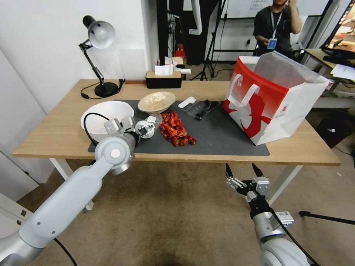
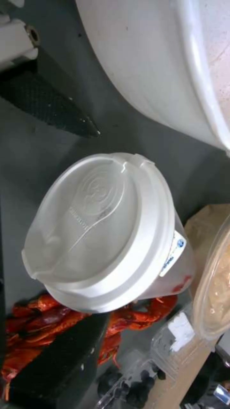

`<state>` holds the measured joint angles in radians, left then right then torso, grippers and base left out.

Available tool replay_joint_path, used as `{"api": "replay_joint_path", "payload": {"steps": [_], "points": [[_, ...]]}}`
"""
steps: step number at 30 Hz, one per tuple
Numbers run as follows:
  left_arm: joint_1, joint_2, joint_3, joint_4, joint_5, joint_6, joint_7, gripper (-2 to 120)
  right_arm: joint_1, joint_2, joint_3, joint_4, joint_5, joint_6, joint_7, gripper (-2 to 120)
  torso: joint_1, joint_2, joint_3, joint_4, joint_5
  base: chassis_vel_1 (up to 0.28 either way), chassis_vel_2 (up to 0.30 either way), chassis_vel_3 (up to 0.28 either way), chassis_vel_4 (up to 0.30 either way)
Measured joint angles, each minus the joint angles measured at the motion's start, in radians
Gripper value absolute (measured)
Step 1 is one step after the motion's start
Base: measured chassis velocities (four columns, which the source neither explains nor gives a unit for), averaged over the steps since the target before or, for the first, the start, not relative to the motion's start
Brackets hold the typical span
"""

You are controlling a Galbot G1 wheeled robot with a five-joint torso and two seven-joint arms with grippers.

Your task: Pick up the trash from the table and place it into the takeout bag.

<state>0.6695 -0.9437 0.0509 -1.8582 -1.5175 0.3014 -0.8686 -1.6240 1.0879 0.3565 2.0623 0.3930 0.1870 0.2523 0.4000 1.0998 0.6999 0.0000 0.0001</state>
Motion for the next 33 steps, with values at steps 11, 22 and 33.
{"api": "replay_joint_path", "payload": {"steps": [11, 22, 33], "points": [[0.006, -0.01, 0.001, 0.006, 0.005, -0.003, -0.007, 73, 0.0, 0.001, -0.002, 0.0, -0.001, 0.003, 0.0, 100, 0.0, 0.0, 0.0, 0.0, 0.0001, 0.0, 0.0, 0.0, 0.0], [0.016, -0.003, -0.001, -0.006, 0.013, -0.003, 0.01, 73, -0.002, 0.006, -0.004, -0.001, -0.008, 0.004, 0.0, 100, 0.0, 0.0, 0.0, 0.0002, -0.0001, 0.0, 0.0, 0.0, 0.0], [0.013, 0.055, -0.029, -0.117, 0.049, -0.003, 0.108, 73, -0.002, 0.015, -0.006, 0.005, -0.017, 0.002, 0.001, 100, 0.0, 0.0, 0.0, 0.0, 0.0, 0.0, 0.0, 0.0, 0.0]]}}
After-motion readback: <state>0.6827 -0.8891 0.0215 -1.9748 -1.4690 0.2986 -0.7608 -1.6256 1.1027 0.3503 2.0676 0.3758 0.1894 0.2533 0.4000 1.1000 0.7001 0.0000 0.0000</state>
